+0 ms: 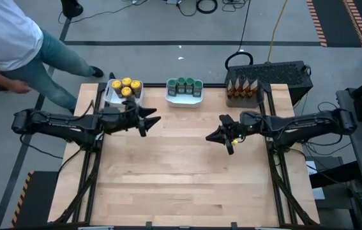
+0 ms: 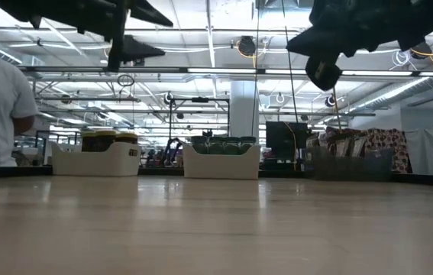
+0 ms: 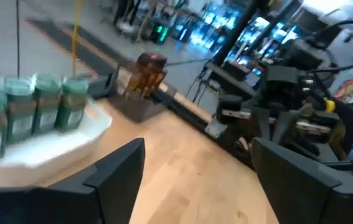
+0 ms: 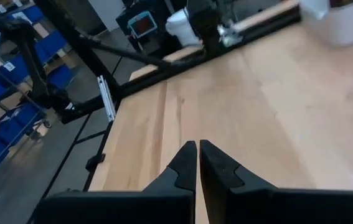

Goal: Sort spices by type
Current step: Return to Home Position

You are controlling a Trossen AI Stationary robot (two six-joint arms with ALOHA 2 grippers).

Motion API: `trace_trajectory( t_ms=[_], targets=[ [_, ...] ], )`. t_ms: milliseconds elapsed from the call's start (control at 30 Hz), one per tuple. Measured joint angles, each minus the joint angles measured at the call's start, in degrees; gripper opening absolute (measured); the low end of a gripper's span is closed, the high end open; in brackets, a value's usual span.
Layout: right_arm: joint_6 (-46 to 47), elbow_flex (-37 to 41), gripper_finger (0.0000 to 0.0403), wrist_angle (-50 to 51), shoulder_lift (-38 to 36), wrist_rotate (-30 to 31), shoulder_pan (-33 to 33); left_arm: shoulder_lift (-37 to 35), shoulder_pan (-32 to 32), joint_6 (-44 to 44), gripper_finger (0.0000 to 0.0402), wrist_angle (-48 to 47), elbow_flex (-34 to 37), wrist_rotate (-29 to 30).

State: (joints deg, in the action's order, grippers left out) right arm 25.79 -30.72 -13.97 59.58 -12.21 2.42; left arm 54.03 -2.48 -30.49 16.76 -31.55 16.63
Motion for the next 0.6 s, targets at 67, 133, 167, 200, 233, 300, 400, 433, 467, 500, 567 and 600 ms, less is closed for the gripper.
trace_trajectory(
  t_ms=[67,133,167,200,233,300,400,433,467,500,567,600],
  targets=[
    [-1.2,-0.7,0.0,1.1,-1.3,-0.2,1.4,-2.2,0.0,1.8,0.0282,-0.7,0.0,-0.3],
    [-2.2,-0.7,0.0,2.9,-3.3,-0.2,2.8,-4.8,-0.1,3.2,0.0266,-2.7,0.0,0.4],
    [-2.6,-0.7,0.0,4.0,-4.4,-0.2,3.5,-6.3,-0.1,3.9,0.0257,-4.2,0.0,1.1],
    [-2.9,-0.7,0.0,5.6,-5.4,-0.1,4.1,-7.5,-0.1,4.2,0.0248,-5.7,0.0,1.7],
    [-2.9,-0.7,0.0,6.8,-6.5,-0.1,4.7,-8.5,-0.1,4.3,0.0239,-6.2,0.0,2.0],
    [-3.4,-0.7,0.0,9.1,-8.6,0.0,5.8,-10.6,-0.1,4.5,0.0221,-9.2,0.0,2.0],
    [-4.2,-0.7,0.0,11.4,-10.8,0.1,7.0,-12.4,-0.1,5.4,0.0195,-11.9,0.0,2.1],
    [-4.3,-0.7,0.0,11.6,-11.2,0.1,7.4,-12.9,-0.1,5.4,0.0187,-12.5,0.0,2.1],
    [-4.4,-0.7,0.0,12.0,-11.8,0.1,7.7,-13.4,-0.1,5.5,0.0179,-12.9,0.0,2.1],
    [-4.5,-0.7,0.0,13.0,-12.3,0.1,8.0,-13.8,-0.1,5.6,0.0172,-13.7,0.0,2.2],
    [-4.6,0.2,0.0,12.5,-13.2,0.1,8.6,-14.7,-0.1,5.8,0.0157,-13.4,0.9,2.2],
    [-4.1,1.3,0.0,12.1,-13.7,0.2,8.8,-15.4,-0.1,5.5,0.015,-13.1,2.1,2.2]
  ],
)
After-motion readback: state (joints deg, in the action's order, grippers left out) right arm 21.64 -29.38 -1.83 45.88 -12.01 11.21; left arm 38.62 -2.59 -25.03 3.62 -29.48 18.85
